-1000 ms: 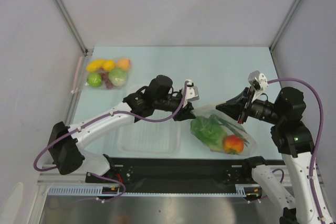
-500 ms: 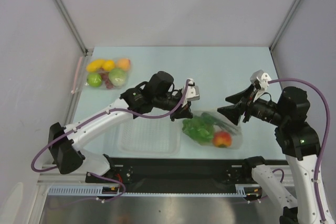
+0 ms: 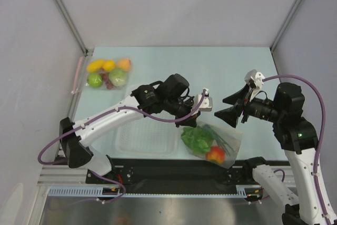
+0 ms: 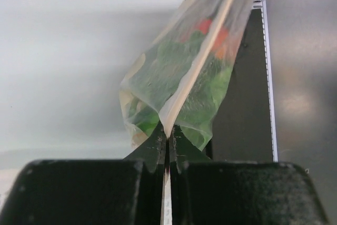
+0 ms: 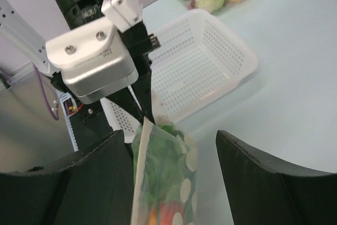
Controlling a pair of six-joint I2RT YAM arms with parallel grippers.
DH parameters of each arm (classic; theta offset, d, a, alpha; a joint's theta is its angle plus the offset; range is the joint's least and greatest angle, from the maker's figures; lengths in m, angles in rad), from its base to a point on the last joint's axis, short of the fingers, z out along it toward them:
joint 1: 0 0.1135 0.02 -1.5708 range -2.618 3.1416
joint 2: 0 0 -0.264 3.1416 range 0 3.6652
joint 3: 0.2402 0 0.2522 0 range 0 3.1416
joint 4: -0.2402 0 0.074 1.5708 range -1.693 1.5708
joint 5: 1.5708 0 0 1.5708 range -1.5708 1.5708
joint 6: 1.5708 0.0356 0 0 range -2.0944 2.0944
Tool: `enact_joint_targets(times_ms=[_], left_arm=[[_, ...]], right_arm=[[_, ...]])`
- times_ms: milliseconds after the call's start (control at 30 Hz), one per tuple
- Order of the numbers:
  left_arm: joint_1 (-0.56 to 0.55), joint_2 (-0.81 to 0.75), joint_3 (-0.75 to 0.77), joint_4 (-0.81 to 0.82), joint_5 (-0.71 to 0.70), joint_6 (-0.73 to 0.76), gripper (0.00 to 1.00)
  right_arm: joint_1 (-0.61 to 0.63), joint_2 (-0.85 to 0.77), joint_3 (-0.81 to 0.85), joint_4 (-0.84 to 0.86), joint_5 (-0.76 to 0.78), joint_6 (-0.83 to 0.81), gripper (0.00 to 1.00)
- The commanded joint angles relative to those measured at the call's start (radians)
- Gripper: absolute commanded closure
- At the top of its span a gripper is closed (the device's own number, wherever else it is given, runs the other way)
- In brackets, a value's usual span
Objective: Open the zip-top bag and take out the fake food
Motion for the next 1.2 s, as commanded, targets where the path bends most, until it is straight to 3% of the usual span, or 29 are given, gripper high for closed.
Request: enact_joint_targets(times_ms=[0,400,1167], left_arm=[[-0.013,0.026,0.121,-0.042,0.004,0.058,1.0],[-0.024,0.06,0.172,-0.108,0.033,0.084,1.0],[-0.037,0.045,0.126,-0.106,-0.001,0.098,1.0]], right_arm=[[0.043,-0.007,-0.025,0.01,-0.023,0.009,0.23],[0.126,-0.013,-0.132,0.007,0.011,0.021,0.23],[0.298,0.113,-0.143,0.06,0.103,0.055,0.22]])
